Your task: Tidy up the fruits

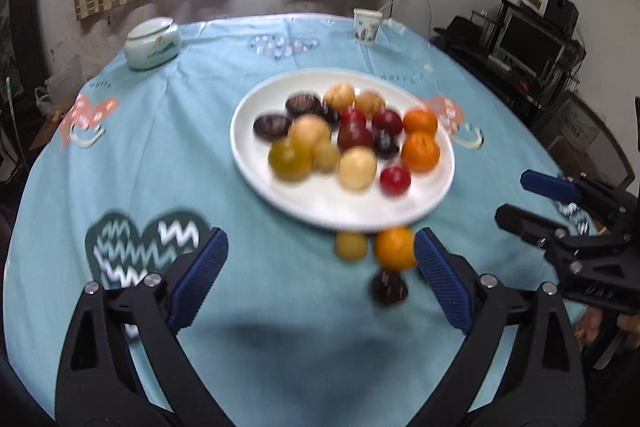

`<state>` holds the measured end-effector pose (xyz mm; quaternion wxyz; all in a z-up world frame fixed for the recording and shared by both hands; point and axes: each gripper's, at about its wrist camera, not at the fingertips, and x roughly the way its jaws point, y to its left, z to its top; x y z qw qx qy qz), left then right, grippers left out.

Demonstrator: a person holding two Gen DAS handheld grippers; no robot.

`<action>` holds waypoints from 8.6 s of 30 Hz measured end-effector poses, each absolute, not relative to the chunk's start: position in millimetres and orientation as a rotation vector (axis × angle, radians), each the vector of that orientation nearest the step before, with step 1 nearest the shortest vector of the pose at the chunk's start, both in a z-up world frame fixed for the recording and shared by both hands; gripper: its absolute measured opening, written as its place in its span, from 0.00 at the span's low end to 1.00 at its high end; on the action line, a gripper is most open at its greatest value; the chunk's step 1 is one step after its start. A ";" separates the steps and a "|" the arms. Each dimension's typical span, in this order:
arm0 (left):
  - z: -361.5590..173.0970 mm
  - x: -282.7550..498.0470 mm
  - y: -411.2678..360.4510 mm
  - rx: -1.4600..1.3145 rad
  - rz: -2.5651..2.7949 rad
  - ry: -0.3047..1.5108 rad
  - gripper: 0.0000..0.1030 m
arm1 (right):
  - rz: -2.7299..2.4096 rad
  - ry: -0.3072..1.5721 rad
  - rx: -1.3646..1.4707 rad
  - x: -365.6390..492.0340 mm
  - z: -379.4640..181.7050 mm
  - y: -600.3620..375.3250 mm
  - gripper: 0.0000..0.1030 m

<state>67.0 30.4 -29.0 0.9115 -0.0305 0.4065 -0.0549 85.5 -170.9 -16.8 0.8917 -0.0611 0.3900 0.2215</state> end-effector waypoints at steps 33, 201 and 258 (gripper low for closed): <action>-86.7 51.8 -0.3 -0.078 -0.165 0.995 0.93 | 0.488 0.902 -0.025 53.9 -63.8 -179.5 0.31; -22.9 140.2 28.6 -0.115 -0.083 0.837 0.26 | 0.571 0.874 -0.073 127.3 -29.9 -119.7 0.37; 4.4 75.0 -7.3 -0.037 -0.055 0.801 0.97 | 0.305 0.825 -0.097 95.0 -24.6 -164.2 0.99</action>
